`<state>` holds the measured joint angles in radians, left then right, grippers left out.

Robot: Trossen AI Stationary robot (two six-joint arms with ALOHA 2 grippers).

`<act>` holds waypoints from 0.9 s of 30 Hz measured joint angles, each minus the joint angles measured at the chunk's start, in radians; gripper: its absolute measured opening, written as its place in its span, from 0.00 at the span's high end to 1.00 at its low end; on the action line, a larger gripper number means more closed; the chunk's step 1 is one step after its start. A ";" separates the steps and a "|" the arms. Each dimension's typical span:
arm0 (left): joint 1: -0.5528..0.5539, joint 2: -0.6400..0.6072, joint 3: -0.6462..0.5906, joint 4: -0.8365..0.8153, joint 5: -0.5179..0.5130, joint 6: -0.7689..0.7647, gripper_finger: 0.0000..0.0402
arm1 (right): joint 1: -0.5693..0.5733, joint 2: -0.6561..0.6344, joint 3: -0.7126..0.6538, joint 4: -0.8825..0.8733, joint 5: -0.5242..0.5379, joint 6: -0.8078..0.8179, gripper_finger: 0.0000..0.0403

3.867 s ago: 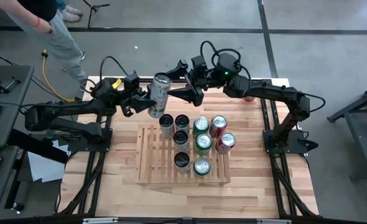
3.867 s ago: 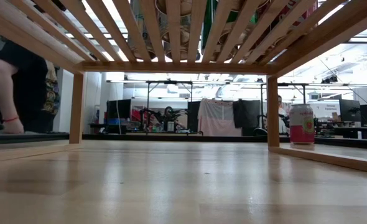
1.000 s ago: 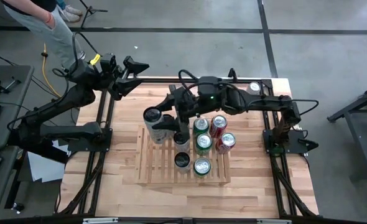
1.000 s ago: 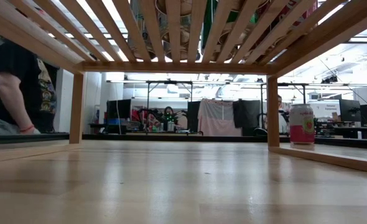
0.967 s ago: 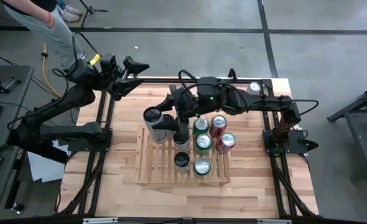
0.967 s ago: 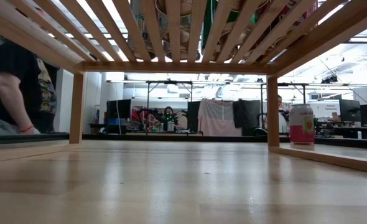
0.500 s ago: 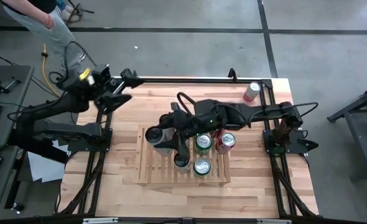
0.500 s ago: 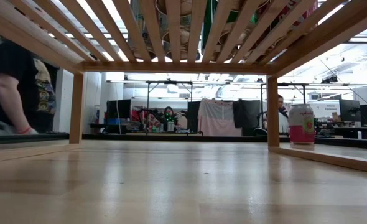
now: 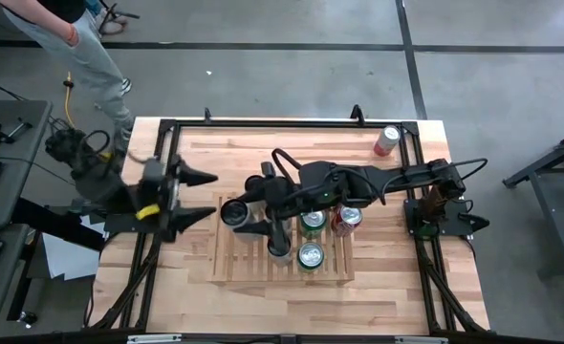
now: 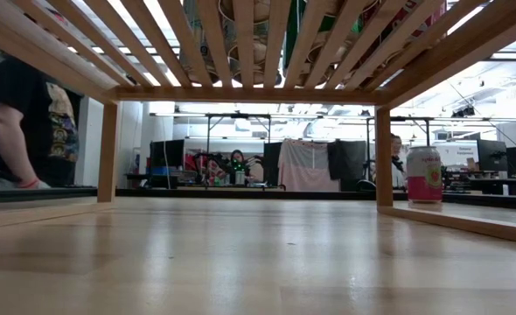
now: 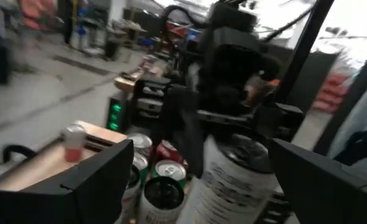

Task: Place canned beverage on shelf
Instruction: Put the white-yellow soda can on the shelf and aligned with the other white-yellow soda can

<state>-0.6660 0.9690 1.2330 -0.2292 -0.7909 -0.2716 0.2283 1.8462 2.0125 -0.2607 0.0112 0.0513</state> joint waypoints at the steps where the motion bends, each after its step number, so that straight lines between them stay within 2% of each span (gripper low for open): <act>1: -0.036 0.015 0.022 -0.008 -0.053 0.026 0.10 | 0.000 0.000 0.000 0.012 0.000 0.001 0.42; 3: -0.093 0.032 0.051 -0.037 -0.132 0.066 0.10 | 0.000 0.000 0.000 0.045 0.000 0.008 0.42; 6: -0.148 0.037 0.060 -0.076 -0.186 0.067 0.10 | -0.003 0.000 0.000 0.101 0.006 0.028 0.42; 13: -0.167 0.040 0.057 -0.273 -0.190 -0.092 0.10 | -0.006 0.000 0.000 0.187 0.060 0.047 0.42; 19: -0.165 0.047 0.057 -0.280 -0.186 -0.048 0.10 | -0.006 0.004 0.000 0.187 0.096 0.072 0.42; 22: -0.139 0.047 0.057 -0.282 -0.138 -0.040 0.10 | -0.007 0.010 0.000 0.180 0.111 0.077 0.42; 27: -0.038 0.056 0.057 -0.280 0.042 -0.035 0.10 | -0.013 0.020 0.000 0.182 0.110 0.089 0.42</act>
<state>-0.7038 1.0246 1.2900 -0.5096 -0.7486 -0.3065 0.2155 1.8657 2.0125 -0.0788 0.1210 0.1407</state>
